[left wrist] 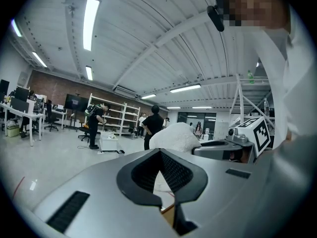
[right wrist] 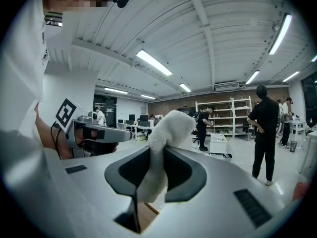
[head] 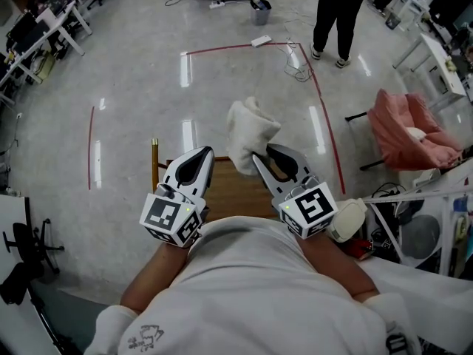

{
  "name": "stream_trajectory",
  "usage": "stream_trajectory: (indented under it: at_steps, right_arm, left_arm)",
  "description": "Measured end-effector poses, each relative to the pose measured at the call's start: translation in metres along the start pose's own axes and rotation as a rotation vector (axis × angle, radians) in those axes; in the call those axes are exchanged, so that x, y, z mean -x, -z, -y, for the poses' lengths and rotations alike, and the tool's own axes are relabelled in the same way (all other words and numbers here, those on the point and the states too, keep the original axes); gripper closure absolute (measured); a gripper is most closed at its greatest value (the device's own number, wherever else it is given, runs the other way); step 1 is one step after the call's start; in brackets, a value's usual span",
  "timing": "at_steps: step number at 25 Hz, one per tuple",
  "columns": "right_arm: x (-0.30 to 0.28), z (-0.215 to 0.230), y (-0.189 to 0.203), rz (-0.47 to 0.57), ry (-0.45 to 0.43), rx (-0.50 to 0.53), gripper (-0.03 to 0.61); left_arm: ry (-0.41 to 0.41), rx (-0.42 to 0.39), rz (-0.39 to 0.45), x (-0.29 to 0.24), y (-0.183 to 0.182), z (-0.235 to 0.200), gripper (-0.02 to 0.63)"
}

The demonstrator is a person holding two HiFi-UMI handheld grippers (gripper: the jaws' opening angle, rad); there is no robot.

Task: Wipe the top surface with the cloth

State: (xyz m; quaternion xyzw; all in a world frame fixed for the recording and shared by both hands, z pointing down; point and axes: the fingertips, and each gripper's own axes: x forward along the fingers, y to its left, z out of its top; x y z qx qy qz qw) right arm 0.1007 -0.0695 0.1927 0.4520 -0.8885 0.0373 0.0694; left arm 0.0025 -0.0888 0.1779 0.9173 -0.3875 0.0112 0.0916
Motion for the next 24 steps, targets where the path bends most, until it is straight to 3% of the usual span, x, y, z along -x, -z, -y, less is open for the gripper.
stream_trajectory:
  at_steps: [24]
  right_arm:
    - [-0.004,0.005,-0.007,0.029,-0.022,0.014,0.494]
  left_arm:
    - [0.011,0.001,-0.006,-0.011,-0.002,0.003,0.606]
